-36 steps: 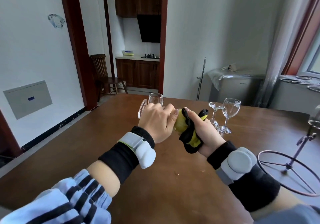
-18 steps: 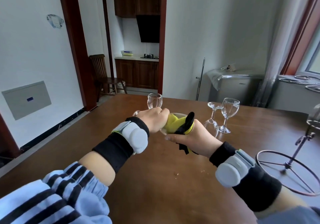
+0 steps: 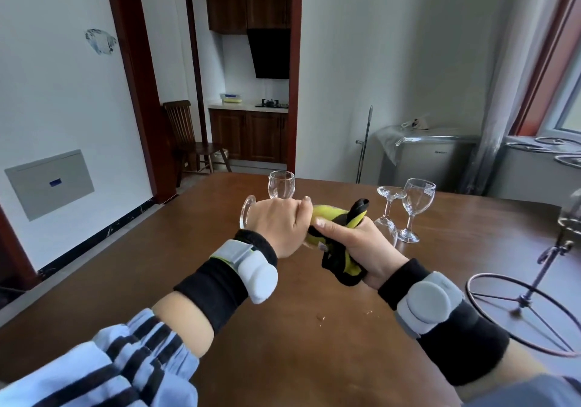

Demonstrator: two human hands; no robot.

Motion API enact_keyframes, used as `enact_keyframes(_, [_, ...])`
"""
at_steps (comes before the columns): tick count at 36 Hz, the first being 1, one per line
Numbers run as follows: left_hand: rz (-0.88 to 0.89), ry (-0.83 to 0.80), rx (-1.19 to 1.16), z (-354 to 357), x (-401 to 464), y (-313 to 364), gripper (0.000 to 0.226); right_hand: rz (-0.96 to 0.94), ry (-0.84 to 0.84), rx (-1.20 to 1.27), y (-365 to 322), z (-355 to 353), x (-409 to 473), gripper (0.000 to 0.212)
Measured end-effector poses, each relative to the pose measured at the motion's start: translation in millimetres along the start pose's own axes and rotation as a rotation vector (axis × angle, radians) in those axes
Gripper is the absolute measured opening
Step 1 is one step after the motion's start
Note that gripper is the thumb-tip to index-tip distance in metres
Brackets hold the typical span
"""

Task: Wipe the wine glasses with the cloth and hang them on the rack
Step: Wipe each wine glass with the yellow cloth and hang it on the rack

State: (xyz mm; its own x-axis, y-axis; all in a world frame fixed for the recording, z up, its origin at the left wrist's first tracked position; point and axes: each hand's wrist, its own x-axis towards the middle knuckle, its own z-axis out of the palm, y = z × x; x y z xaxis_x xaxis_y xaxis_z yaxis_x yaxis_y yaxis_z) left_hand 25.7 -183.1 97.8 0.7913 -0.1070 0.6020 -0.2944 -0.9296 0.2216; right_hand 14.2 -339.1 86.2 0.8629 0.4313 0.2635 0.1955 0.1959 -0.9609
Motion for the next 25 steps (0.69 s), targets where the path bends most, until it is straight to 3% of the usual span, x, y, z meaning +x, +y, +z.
enact_keyframes(5, [-0.273, -0.381, -0.208, 4.5, 14.3, -8.4, 0.049, -0.064, -0.089, -0.388, -6.7, -1.0, -1.3, 0.027])
enact_keyframes(9, [-0.364, -0.561, -0.28, 4.6, 20.5, -12.2, 0.047, -0.079, -0.144, -0.462, -9.2, 0.6, -3.6, 0.034])
enact_keyframes(21, [-0.46, -0.602, -0.23, 6.5, 14.0, -12.5, 0.049, -0.004, -0.05, -0.438, 4.1, -1.2, -3.0, 0.022])
enact_keyframes(23, [-0.443, -0.592, -0.231, 6.7, 14.0, -10.5, 0.052, -0.008, 0.016, -0.363, 5.8, -0.8, -3.8, 0.017])
enact_keyframes(25, [-0.423, -0.564, -0.226, 7.7, 12.8, -8.5, 0.054, 0.004, 0.088, -0.318, 8.5, -1.5, -3.0, 0.026])
